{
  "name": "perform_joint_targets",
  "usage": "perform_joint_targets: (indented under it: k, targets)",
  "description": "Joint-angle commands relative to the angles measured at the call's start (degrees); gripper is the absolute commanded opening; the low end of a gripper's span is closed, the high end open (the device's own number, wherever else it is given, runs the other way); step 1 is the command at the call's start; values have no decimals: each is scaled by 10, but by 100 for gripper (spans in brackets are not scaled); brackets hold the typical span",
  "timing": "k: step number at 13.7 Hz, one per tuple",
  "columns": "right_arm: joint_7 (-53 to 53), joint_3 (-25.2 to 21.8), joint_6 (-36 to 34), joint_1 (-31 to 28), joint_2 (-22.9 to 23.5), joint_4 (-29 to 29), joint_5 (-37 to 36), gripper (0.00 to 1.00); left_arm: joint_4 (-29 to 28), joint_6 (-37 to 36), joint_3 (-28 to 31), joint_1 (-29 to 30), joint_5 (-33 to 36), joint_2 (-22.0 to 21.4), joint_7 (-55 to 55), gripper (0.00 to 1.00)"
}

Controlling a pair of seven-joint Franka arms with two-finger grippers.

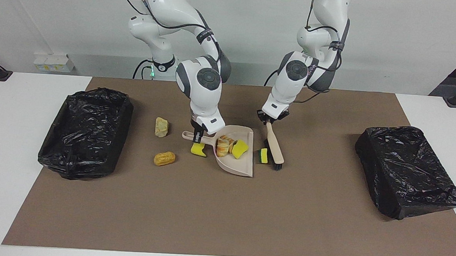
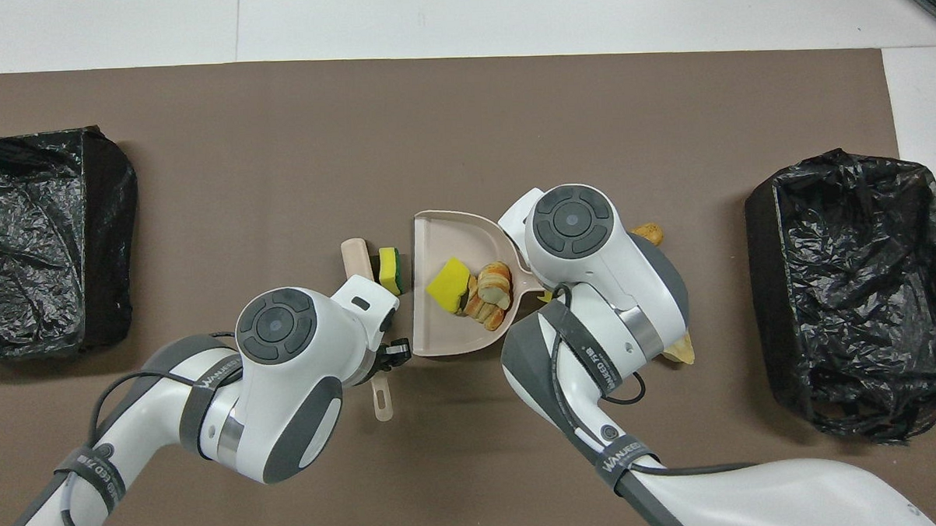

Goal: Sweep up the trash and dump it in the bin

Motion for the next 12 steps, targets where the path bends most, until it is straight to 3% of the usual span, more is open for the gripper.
perform_joint_targets:
  k: [1, 6, 12]
  targets:
    - [-26, 4, 11, -19, -9, 0, 28, 0, 22, -21, 0, 12, 22, 3, -2, 0]
    - [-33, 4, 15, -15, -11, -7, 26, 0, 19, 61, -4, -45, 11, 28, 5, 0]
    - [-35, 4, 12, -11, -13, -6, 21, 0, 66, 21, -5, -111, -13, 17, -13, 0]
